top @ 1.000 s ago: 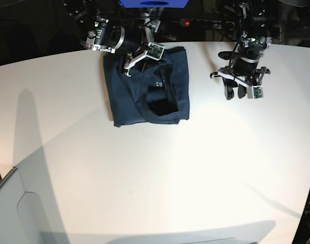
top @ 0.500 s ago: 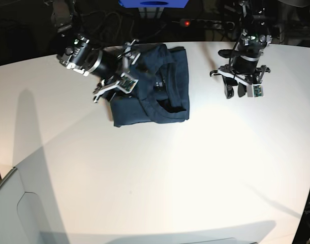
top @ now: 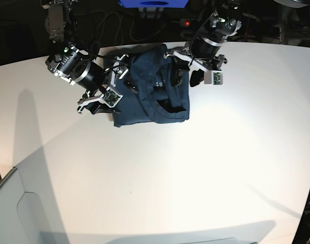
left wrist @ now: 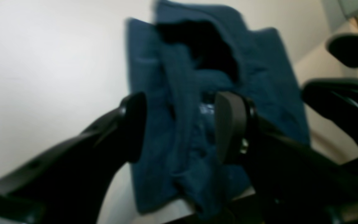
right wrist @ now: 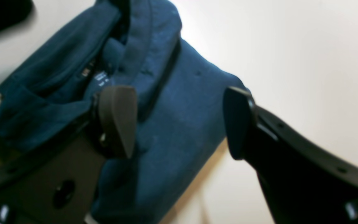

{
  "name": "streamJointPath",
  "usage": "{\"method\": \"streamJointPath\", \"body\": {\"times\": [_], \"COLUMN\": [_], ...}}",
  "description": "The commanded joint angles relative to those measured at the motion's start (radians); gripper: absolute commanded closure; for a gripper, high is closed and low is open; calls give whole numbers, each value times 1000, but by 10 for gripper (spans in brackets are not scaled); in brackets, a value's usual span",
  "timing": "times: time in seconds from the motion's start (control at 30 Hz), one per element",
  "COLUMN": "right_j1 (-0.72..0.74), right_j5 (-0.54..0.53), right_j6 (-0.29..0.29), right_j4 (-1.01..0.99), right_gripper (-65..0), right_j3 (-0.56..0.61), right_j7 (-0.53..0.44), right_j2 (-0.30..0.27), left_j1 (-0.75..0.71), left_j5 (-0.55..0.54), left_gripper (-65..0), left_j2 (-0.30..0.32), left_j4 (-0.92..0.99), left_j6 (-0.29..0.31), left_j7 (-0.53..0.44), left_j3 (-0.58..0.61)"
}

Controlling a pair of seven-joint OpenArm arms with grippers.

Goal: Fold the T-shirt properly
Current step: 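Grasp the folded stack edges with both grippers and square it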

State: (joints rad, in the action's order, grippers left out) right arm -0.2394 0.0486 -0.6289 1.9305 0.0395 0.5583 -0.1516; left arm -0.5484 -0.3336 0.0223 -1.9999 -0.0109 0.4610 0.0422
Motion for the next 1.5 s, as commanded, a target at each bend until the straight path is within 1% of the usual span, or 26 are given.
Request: {"method": "streamJointPath", "body": {"times": [0.0, 0.1, 0.2, 0.4, 0.5, 0.57, 0.67, 0.73, 0.9, 1.17, 1.2, 1.23, 1.3, 1.33, 1.37, 1.47], "right_j1": [5, 4, 2, 1, -1, -1, -2, -2, -2, -1, -1, -1, -1, -1, -1, -1], "right_j5": [-14, -14, -14, -13, -13, -13, -13, -13, -11, -11, -11, -11, -11, -11, -11, -11], "right_j6": [-13, -13, -13, -13, -13, -13, -13, -13, -13, -13, -13, -13, -13, -13, -13, -13], "right_j4": [13, 11, 11, 11, 11, 11, 11, 11, 11, 11, 11, 11, 11, 11, 11, 11], "right_gripper": [-415, -415, -415, -415, -415, -415, -414, -414, -414, -413, -413, -413, -413, -413, -413, -413], "right_j3": [-3, -3, -3, -3, -6, -6, -6, -6, -6, -8, -8, -8, -8, -8, -8, -8], "right_j7": [-22, -22, -20, -20, -20, -20, -20, -20, -20, -20, -20, -20, -20, -20, -20, -20], "right_j2": [-4, -4, -4, -4, -4, -4, -4, -4, -6, -7, -7, -7, -7, -7, -7, -7], "left_j1": [3, 34, 37, 92, 101, 103, 101, 100, 97, 75, 75, 75, 80, 80, 81, 81], "left_j5": [-5, -5, -8, -14, -14, -14, -14, -14, -12, -6, -6, -6, -6, -6, -5, -5], "left_gripper": [-341, -340, -340, -339, -338, -320, -246, -222, -222, -214, -202, -173, -80, -15, 0, 0], "left_j2": [0, 0, 0, -2, -25, -28, -18, -18, -18, -17, -17, -17, -17, -17, -17, -17], "left_j4": [-14, -11, 31, 118, 133, 133, 136, 152, 182, 162, 162, 166, 167, 167, 167, 164], "left_j6": [2, 2, 2, 2, 6, 7, 7, 4, 2, 2, 2, 2, 7, 4, 2, 2], "left_j7": [-23, -17, -23, -21, -15, -15, -15, -18, -21, -23, -23, -23, -23, -23, -23, -23], "left_j3": [6, 12, 11, 12, 14, 26, 68, 83, 84, 80, 80, 80, 78, 78, 78, 78]}}
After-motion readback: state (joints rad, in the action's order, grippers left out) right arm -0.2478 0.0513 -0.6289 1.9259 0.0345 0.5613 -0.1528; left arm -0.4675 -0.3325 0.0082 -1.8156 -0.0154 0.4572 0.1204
